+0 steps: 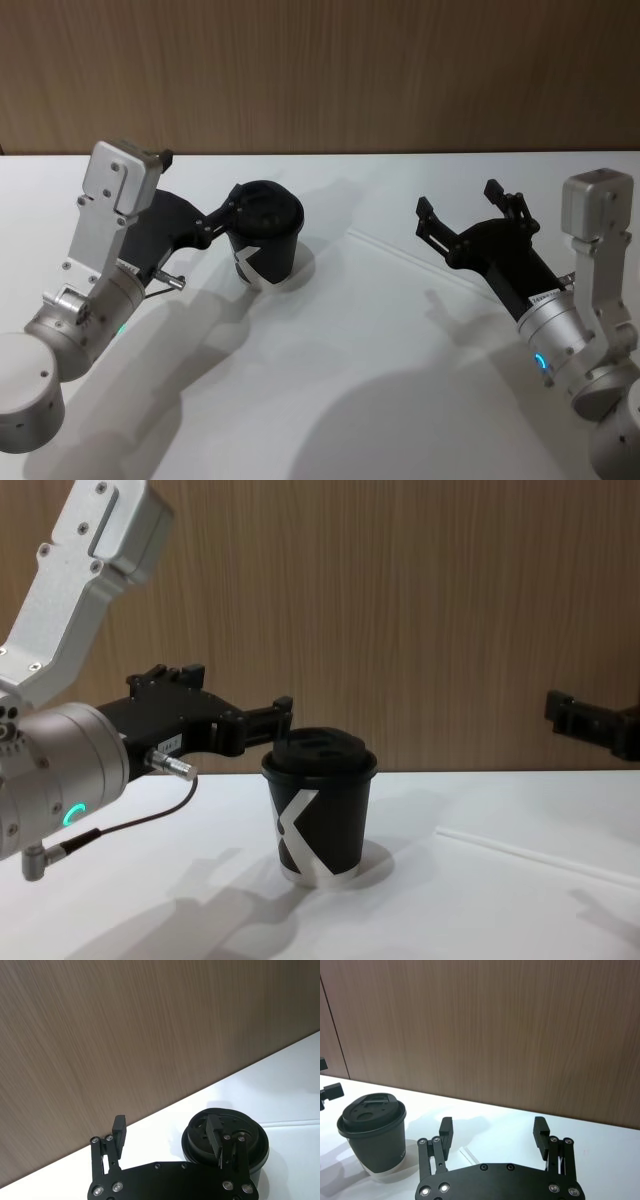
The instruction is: Pick up the straw with one hand, pass it to the other hand, and insert it into the cup.
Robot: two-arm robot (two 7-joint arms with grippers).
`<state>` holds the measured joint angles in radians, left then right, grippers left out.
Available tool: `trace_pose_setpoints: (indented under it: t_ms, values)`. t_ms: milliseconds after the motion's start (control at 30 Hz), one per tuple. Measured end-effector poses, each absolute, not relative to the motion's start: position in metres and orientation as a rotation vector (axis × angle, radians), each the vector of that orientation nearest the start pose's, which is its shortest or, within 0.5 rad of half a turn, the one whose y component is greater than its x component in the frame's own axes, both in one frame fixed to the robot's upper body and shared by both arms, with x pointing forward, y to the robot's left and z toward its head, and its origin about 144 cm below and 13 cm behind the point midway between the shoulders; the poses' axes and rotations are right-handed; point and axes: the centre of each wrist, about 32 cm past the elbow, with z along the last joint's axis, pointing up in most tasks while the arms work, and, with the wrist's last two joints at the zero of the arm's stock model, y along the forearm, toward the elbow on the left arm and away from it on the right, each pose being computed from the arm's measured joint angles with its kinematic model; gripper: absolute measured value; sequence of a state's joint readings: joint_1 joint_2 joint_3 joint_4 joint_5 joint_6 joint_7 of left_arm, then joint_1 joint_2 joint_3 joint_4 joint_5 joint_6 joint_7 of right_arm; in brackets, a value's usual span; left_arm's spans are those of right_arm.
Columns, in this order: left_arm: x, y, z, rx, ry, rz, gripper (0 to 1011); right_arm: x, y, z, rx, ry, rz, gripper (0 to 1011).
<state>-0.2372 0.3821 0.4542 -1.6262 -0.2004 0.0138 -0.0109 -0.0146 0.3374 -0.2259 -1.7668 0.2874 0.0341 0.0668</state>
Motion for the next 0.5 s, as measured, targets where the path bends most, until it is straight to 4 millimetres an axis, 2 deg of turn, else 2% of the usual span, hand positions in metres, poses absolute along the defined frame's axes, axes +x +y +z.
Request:
trace_pose_setpoints:
  t_ms: [500]
  values:
    - [0.492,0.1984,1.2044,0.061,-0.268,1.124,1003,0.4433,-0.2371,1.1888,0.026,-0.075,-1.229,1001]
